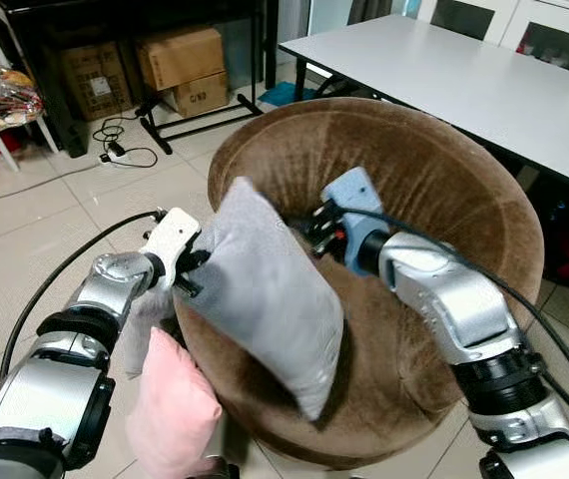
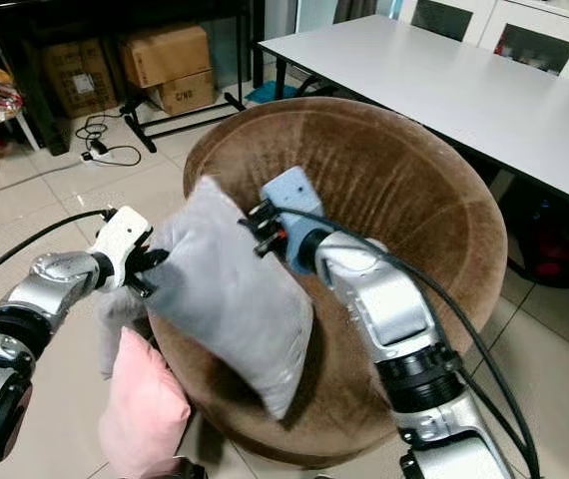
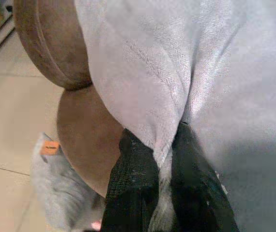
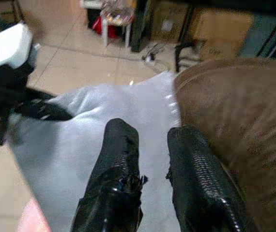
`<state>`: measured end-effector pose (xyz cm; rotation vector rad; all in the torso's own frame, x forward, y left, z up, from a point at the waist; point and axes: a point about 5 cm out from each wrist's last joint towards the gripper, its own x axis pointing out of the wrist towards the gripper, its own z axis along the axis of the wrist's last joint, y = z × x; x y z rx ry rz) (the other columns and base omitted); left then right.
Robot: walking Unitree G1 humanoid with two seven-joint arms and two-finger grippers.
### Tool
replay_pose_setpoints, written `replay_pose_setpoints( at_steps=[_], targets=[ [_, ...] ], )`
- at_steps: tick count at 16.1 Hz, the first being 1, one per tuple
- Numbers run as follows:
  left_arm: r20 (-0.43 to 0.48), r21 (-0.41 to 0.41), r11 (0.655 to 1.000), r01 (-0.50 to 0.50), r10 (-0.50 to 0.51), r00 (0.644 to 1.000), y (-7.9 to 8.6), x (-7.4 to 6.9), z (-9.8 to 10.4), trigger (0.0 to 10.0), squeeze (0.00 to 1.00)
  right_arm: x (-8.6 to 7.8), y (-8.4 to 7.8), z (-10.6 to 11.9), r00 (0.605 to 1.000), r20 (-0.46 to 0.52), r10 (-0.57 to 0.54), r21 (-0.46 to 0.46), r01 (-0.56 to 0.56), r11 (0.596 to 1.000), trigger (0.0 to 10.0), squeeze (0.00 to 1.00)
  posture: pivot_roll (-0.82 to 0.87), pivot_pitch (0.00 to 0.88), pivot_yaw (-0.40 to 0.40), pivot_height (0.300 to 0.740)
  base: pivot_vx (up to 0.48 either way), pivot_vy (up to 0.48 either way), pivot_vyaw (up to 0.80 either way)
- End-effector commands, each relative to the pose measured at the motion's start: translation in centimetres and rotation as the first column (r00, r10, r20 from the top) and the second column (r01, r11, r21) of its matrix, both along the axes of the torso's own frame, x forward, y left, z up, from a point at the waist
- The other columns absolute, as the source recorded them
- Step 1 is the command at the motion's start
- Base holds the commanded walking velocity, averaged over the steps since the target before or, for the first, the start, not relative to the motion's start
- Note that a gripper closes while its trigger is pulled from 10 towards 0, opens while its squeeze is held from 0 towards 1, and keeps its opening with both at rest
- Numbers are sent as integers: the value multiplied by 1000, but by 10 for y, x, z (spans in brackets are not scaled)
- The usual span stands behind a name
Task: Move the pillow to the sofa from floor
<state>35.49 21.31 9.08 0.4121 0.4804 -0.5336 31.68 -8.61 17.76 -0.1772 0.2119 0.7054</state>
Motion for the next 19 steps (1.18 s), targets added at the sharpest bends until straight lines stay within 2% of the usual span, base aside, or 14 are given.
replay_pose_setpoints(
  at_steps=[1, 3, 6, 7, 8, 10, 11, 13, 14, 16, 17, 18, 19],
  targets=[
    [79, 45, 999, 18, -22, 997, 2, 10, 20, 0, 0, 3, -10, 10, 999, 47, -14, 26, 13, 1000, 10000, 1000, -34, 0, 2, 740, 0, 0, 0],
    [121, 125, 992, 19, -34, 992, 8, 16, 32, 0, 0, 7, -16, 20, 996, 92, -15, 37, 11, 999, 10000, 1000, -39, 0, 1, 740, 0, 0, 0],
    [294, 204, 977, -63, 1, 956, 20, 37, 87, 0, 0, 18, -27, 24, 986, 126, -106, 28, 103, 994, 10000, 1000, -41, 0, 11, 740, 0, 0, 0],
    [337, 205, 977, -55, -18, 941, 15, 42, 100, 0, 0, 20, -30, 23, 982, 132, -133, 31, 130, 991, 10000, 1000, -41, 0, 11, 740, 0, 0, 0],
    [351, 204, 979, -2, -71, 934, 3, 44, 102, 0, 0, 19, -30, 21, 980, 135, -146, 33, 142, 989, 10000, 1000, -43, 0, 21, 740, 0, 0, 0],
    [324, 226, 966, 129, -199, 925, -21, 41, 90, 0, 0, 18, -30, 18, 977, 155, -149, 14, 149, 989, 10000, 1000, -57, 0, 30, 740, 0, 0, 0],
    [312, 240, 958, 156, -228, 922, -26, 40, 85, 0, 0, 18, -30, 18, 975, 165, -145, 4, 147, 989, 10000, 1000, -57, 0, 30, 740, 0, 0, 0],
    [248, 271, 921, 280, -348, 904, -43, 31, 62, 0, 0, 13, -32, 22, 954, 300, -1, -155, 50, 987, 10000, 1000, -70, 0, 33, 740, 0, 0, 0],
    [241, 273, 914, 301, -367, 898, -45, 30, 60, 0, 0, 11, -32, 22, 945, 323, 46, -199, 20, 980, 10000, 1000, -74, 0, 32, 740, 0, 0, 0],
    [232, 265, 888, 375, -436, 869, -43, 26, 64, 0, 0, 3, -32, 21, 915, 339, 220, -293, -119, 949, 10000, 1000, -74, 0, 32, 740, 0, 0, 0],
    [225, 270, 881, 388, -449, 865, -41, 26, 65, 0, 0, 2, -31, 19, 910, 330, 249, -310, -145, 940, 10000, 1000, -74, 0, 32, 740, 0, 0, 0],
    [188, 285, 852, 440, -500, 845, -35, 21, 63, 0, 0, -2, -25, 4, 889, 293, 352, -389, -226, 893, 10000, 1000, -56, 0, 23, 740, 0, 0, 0],
    [182, 288, 846, 449, -508, 842, -34, 20, 63, 0, 0, -3, -24, 1, 883, 288, 370, -405, -238, 883, 10000, 1000, -56, 0, 23, 740, 0, 0, 0]
  ],
)
